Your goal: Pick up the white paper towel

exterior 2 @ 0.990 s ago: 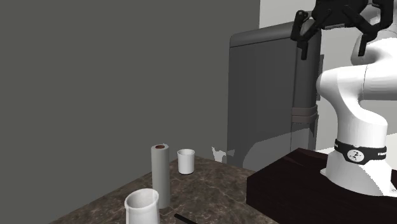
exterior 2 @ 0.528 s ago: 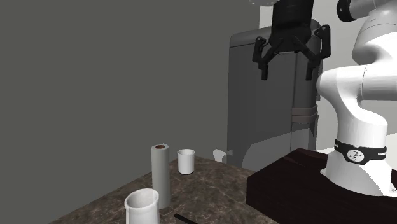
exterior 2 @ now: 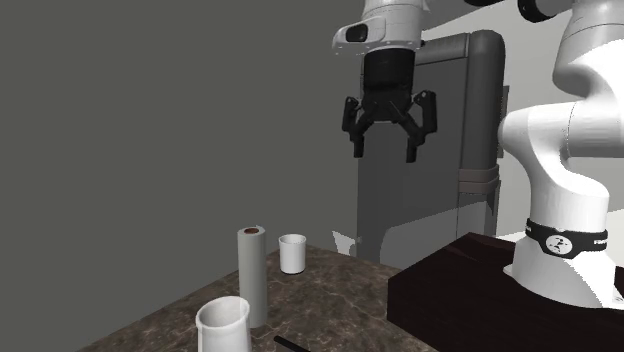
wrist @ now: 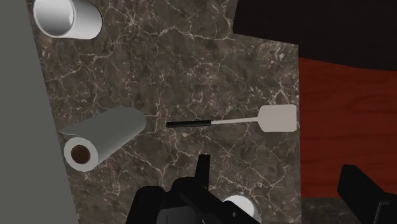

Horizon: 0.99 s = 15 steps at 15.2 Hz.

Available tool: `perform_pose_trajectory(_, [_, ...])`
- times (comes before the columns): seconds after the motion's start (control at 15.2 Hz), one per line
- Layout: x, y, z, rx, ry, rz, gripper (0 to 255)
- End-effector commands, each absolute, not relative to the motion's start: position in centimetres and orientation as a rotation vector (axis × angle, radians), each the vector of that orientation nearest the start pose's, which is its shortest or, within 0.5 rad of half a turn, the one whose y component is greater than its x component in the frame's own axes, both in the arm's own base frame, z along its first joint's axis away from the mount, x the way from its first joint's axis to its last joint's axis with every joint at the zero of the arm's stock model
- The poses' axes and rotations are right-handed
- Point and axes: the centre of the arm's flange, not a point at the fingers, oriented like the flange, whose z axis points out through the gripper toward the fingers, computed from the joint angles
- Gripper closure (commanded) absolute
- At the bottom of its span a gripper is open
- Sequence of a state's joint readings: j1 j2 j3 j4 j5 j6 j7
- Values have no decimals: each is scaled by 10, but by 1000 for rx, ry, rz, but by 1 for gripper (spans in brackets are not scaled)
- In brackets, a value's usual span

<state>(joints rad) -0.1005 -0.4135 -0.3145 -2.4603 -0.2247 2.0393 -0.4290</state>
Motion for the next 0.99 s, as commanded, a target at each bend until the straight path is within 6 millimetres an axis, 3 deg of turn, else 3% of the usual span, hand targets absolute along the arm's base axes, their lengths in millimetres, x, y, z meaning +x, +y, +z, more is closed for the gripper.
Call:
perform_pose_trajectory(0.0, [387,-203,423,-3194,-233,64,0])
perform_pose_trajectory(0.92, [458,-347,335,-3187,-238,-12,0])
